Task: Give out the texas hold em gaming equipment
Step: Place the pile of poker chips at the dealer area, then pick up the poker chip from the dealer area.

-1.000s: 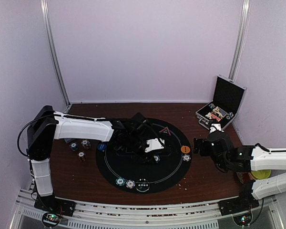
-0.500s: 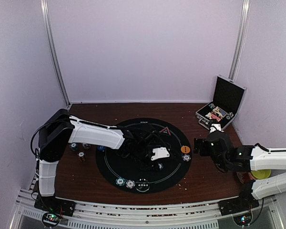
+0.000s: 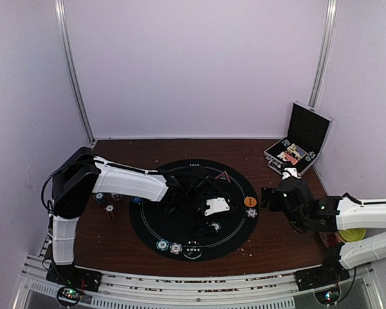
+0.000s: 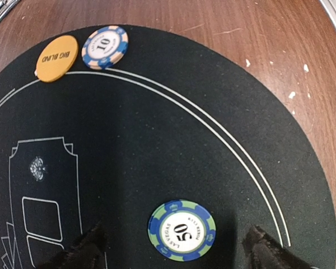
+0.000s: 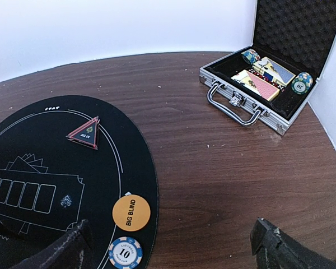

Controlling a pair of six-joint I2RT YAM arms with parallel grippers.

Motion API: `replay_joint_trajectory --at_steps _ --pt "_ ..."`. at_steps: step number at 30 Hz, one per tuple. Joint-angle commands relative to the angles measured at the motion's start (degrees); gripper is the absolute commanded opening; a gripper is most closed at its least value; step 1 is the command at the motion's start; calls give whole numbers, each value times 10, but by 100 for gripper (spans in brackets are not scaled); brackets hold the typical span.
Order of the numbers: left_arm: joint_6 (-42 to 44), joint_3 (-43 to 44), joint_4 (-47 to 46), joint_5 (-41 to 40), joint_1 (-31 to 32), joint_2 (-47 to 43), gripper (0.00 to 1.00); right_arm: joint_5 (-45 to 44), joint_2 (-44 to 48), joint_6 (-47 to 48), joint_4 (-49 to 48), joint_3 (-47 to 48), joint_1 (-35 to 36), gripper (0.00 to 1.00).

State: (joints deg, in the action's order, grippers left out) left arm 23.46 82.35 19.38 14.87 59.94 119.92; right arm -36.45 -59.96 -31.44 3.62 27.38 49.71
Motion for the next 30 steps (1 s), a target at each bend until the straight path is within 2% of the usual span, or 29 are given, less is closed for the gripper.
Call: replay_joint_trajectory --at_steps 1,6,10,18,22,26,30 --pt "11 -6 -6 -15 -7 -43 95 11 -4 15 -14 -2 -3 100" --pt "8 1 7 -23 -60 -143 98 91 -55 34 -29 20 4 100" --pt "9 -20 20 -16 -140 -213 98 133 -127 41 -21 62 31 100" --pt "2 -175 12 -5 -313 -360 98 202 -307 78 73 230 94 100" --pt "2 -236 39 29 -394 -431 98 257 -372 86 74 278 106 100" --pt "6 -317 41 31 -428 -523 98 305 -400 82 45 282 112 100" --pt "6 -392 11 29 -438 -607 98 311 -416 84 41 276 121 100"
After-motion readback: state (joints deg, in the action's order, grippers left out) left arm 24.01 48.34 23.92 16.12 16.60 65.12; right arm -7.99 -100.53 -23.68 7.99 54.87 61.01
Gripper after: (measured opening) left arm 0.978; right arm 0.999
